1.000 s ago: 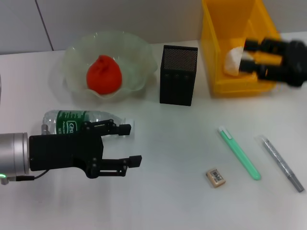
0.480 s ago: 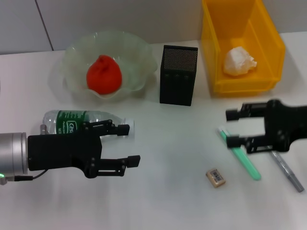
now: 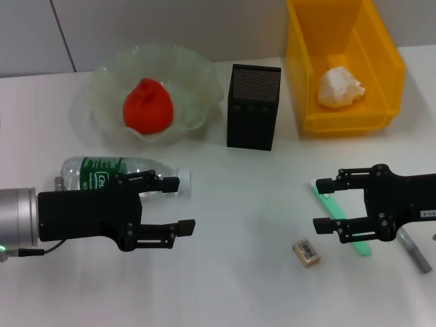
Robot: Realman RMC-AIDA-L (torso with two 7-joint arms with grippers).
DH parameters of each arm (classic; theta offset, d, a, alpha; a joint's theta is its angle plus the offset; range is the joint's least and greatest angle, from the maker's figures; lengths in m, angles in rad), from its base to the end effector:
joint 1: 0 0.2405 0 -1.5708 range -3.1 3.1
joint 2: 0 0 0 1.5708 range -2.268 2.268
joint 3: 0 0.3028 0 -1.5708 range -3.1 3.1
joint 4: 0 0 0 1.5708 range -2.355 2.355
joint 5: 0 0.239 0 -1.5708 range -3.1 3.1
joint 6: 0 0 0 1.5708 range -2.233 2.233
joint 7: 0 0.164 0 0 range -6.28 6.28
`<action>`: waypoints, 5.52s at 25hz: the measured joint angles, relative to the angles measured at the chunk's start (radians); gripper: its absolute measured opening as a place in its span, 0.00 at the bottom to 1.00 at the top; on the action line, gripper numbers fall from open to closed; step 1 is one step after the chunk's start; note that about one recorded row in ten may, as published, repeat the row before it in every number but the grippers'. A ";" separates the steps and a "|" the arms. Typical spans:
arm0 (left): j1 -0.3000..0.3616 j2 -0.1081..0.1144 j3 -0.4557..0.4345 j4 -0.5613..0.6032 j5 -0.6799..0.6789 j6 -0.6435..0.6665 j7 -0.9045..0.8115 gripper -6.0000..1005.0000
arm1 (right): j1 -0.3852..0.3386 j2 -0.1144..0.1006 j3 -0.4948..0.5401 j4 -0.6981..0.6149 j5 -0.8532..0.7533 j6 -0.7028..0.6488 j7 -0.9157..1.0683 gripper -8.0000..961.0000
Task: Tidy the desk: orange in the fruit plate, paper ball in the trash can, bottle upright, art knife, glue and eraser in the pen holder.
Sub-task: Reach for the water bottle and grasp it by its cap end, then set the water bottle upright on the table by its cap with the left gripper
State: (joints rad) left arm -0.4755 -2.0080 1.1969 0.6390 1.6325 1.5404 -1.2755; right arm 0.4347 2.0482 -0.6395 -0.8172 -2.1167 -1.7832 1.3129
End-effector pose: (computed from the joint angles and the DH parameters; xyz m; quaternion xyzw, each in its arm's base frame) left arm -0.2821 0.3563 -0.0657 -0.9615 -0.1197 -0.2436 0.0431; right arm 0.3328 0.3363 0.0022 -0.9630 0.1562 0.1972 0.0963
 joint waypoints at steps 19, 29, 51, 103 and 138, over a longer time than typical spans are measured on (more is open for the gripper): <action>-0.013 0.000 0.005 0.080 0.005 -0.002 -0.012 0.68 | 0.000 0.003 0.005 0.009 -0.002 0.005 -0.004 0.76; -0.136 -0.011 -0.002 0.286 0.221 -0.065 -0.119 0.68 | -0.005 0.003 0.010 0.013 -0.002 0.005 0.003 0.76; -0.319 -0.070 0.251 0.377 0.781 -0.269 -0.355 0.66 | -0.007 0.005 0.012 0.015 0.006 0.005 0.010 0.76; -0.324 -0.072 0.449 0.286 0.821 -0.484 -0.364 0.61 | 0.003 0.013 0.012 0.026 0.007 0.016 0.021 0.76; -0.273 -0.067 0.391 0.452 0.805 -0.342 -0.444 0.44 | 0.007 0.008 0.012 0.030 0.007 0.012 0.034 0.76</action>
State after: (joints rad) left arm -0.7489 -2.0745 1.5875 1.0911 2.4380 1.1983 -1.7198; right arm 0.4418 2.0565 -0.6274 -0.7869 -2.1092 -1.7716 1.3470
